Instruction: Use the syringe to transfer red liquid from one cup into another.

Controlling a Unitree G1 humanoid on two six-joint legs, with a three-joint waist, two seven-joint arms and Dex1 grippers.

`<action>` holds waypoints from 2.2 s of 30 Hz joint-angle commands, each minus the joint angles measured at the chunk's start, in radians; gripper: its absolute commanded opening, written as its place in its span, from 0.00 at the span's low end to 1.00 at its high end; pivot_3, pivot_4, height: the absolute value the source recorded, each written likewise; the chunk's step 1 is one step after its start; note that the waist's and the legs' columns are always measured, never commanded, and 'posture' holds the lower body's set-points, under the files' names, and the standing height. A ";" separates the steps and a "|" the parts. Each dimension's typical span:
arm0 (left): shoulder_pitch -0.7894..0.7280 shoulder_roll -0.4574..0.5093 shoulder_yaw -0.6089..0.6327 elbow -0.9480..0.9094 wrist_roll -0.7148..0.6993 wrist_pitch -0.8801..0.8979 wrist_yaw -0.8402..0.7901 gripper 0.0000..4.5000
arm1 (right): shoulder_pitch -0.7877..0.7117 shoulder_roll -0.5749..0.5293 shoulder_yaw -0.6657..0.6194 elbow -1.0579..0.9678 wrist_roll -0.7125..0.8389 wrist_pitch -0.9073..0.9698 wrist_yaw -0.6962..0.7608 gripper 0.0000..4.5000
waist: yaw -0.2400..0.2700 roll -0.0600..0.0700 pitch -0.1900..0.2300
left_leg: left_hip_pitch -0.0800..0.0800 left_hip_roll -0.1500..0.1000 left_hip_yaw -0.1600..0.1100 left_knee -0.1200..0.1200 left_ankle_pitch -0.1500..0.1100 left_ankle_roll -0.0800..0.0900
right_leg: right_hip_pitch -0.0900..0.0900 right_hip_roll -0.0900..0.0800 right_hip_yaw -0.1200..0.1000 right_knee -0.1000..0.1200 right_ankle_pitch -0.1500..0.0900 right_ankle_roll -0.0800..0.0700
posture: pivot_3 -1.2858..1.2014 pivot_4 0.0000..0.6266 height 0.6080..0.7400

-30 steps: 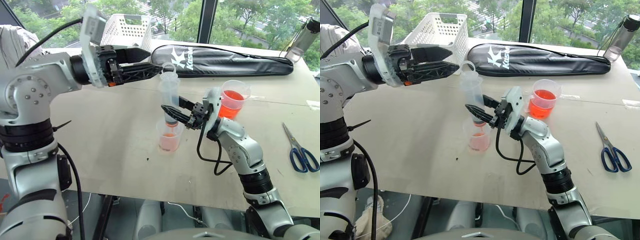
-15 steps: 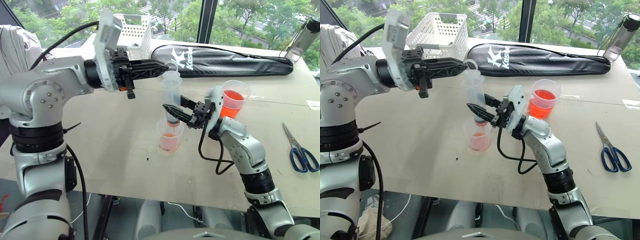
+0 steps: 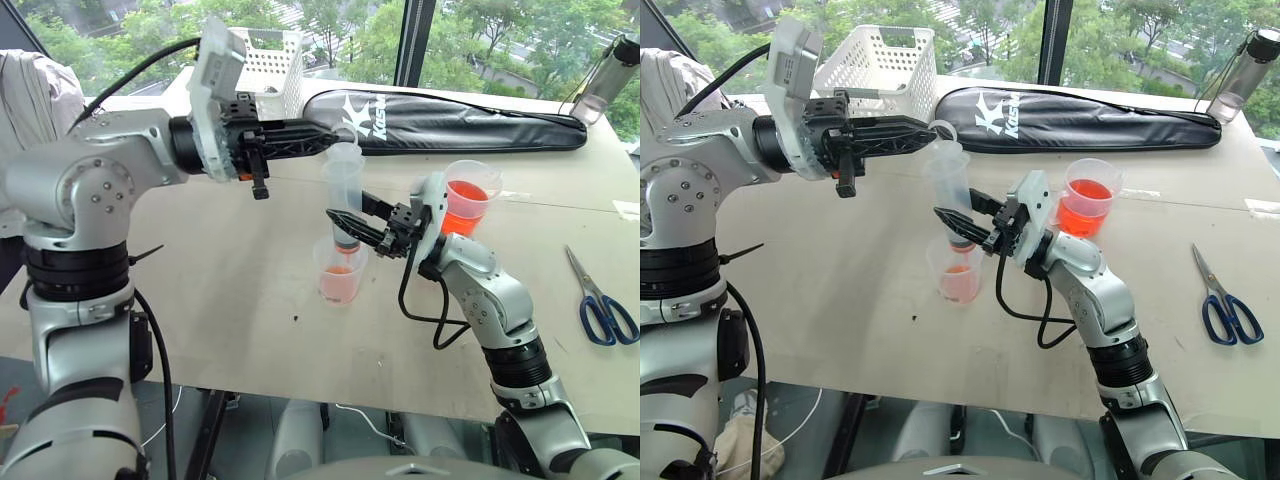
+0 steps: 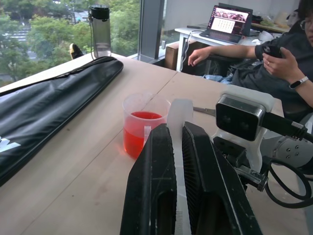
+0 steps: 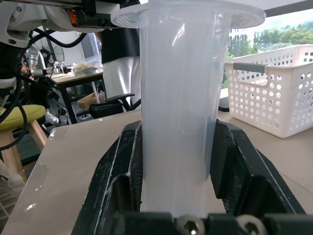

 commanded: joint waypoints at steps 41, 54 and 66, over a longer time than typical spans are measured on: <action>0.201 0.033 0.266 0.009 -0.221 0.167 0.077 0.84 | -0.042 0.017 -0.040 -0.111 0.113 0.031 0.035 0.32 | -0.008 0.000 0.000 | 0.000 0.000 0.000 0.000 0.000 0.000 | 0.000 0.000 0.000 0.000 0.000 0.000 | 0.52 0.24 0.88; 0.261 -0.024 0.172 -0.149 -0.250 0.131 0.153 0.97 | -0.087 -0.022 -0.032 -0.096 0.125 0.051 0.062 0.32 | 0.002 -0.001 0.000 | 0.000 0.000 0.000 0.000 0.000 0.000 | 0.001 -0.001 -0.001 0.000 0.000 0.000 | 0.52 0.24 0.88; 0.171 -0.107 0.042 -0.174 -0.143 0.016 0.194 0.56 | -0.100 -0.046 -0.019 -0.092 0.097 0.045 0.070 0.32 | 0.000 -0.001 0.000 | 0.000 0.000 0.000 0.000 0.000 0.000 | 0.000 0.000 0.000 0.000 0.000 0.000 | 0.52 0.24 0.88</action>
